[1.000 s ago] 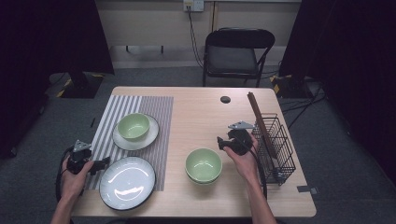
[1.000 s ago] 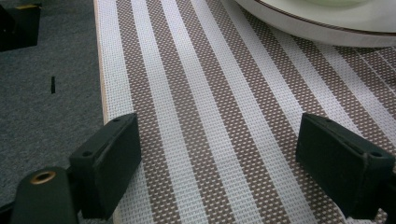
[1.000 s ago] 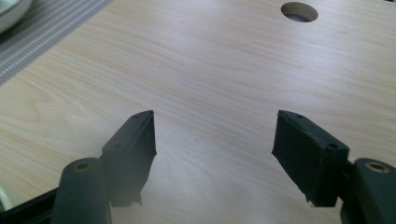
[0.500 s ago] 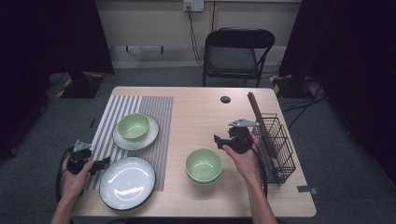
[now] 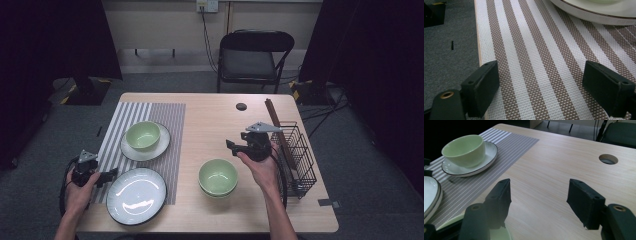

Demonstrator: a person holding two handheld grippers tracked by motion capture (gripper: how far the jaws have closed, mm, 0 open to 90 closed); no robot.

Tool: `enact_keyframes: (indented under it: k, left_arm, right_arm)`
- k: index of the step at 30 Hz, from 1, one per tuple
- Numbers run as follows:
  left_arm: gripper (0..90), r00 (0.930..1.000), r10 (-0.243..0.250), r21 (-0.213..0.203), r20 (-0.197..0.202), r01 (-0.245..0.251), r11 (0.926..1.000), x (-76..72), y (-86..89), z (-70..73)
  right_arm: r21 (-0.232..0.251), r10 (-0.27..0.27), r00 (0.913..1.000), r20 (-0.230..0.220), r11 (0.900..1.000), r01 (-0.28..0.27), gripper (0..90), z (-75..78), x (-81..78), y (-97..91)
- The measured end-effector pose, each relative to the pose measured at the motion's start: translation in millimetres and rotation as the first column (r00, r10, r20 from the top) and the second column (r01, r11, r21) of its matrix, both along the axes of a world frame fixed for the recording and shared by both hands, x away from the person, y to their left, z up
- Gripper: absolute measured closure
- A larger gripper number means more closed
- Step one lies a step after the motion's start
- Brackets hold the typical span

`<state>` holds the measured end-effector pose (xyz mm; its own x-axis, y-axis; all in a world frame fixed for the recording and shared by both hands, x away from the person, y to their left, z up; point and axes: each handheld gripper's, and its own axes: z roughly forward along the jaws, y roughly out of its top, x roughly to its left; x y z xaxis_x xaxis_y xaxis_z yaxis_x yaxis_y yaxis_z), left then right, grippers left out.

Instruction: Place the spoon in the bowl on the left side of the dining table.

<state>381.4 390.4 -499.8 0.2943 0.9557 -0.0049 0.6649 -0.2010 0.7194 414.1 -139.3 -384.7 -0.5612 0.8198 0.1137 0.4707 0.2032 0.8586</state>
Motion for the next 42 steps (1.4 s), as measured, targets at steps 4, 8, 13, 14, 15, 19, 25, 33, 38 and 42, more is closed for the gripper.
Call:
enact_keyframes:
  k: [4, 8, 13, 14, 15, 19, 25, 33, 38, 42]
  left_arm:
    - [13.7, 1.0, 0.0, 0.0, 0.0, 0.0, 1.0, 0.0, 0.0, 0.0]
    - [13.7, 1.0, 0.0, 0.0, 0.0, 0.0, 1.0, 0.0, 0.0, 0.0]
    - [13.7, 1.0, 0.0, 0.0, 0.0, 0.0, 1.0, 0.0, 0.0, 0.0]
    - [13.7, 1.0, 0.0, 0.0, 0.001, 0.0, 1.0, 0.0, 0.0, -0.1]
    - [13.7, 1.0, 0.0, 0.0, 0.0, 0.0, 1.0, 0.0, 0.0, 0.0]
    - [13.7, 1.0, 0.001, 0.001, 0.0, -0.001, 1.0, 0.0, -0.1, 0.0]
    - [13.7, 1.0, 0.001, 0.001, 0.0, -0.001, 1.0, 0.0, -0.1, 0.0]
    - [13.7, 1.0, 0.0, 0.001, 0.0, 0.0, 1.0, 0.0, 0.0, 0.0]
    - [13.7, 1.0, 0.0, 0.001, 0.0, 0.0, 1.0, 0.0, 0.0, 0.0]
    - [13.7, 1.0, 0.001, 0.0, 0.0, -0.001, 1.0, 0.0, -0.1, 0.0]
  right_arm:
    - [0.007, 0.017, 0.9999, -0.003, 0.9998, -0.017, 39.7, 4.1, -0.6, 1.1]
    - [0.013, 0.031, 0.9995, -0.003, 0.9994, -0.031, 43.4, 8.1, -2.3, -0.2]
    - [0.018, 0.038, 0.9992, 0.008, 0.9991, -0.038, 46.3, 16.5, -8.1, -4.6]
    - [0.018, 0.041, 0.9991, 0.008, 0.999, -0.041, 47.0, 18.6, -9.4, -4.9]
    - [0.018, 0.045, 0.9989, 0.009, 0.9988, -0.045, 47.7, 20.5, -10.2, -5.0]
    - [0.02, 0.057, 0.9983, 0.014, 0.9981, -0.058, 50.7, 29.7, -12.6, -5.5]
    - [0.036, 0.079, 0.9966, 0.023, 0.9961, -0.08, 51.0, 38.5, -13.7, -9.2]
    - [0.046, 0.077, 0.9966, 0.027, 0.9958, -0.079, 52.7, 46.8, -16.7, -17.3]
    - [0.049, 0.077, 0.9966, 0.029, 0.9957, -0.078, 56.3, 55.1, -19.8, -25.7]
    - [0.05, 0.071, 0.9968, 0.037, 0.9961, -0.073, 57.8, 61.0, -22.3, -34.0]
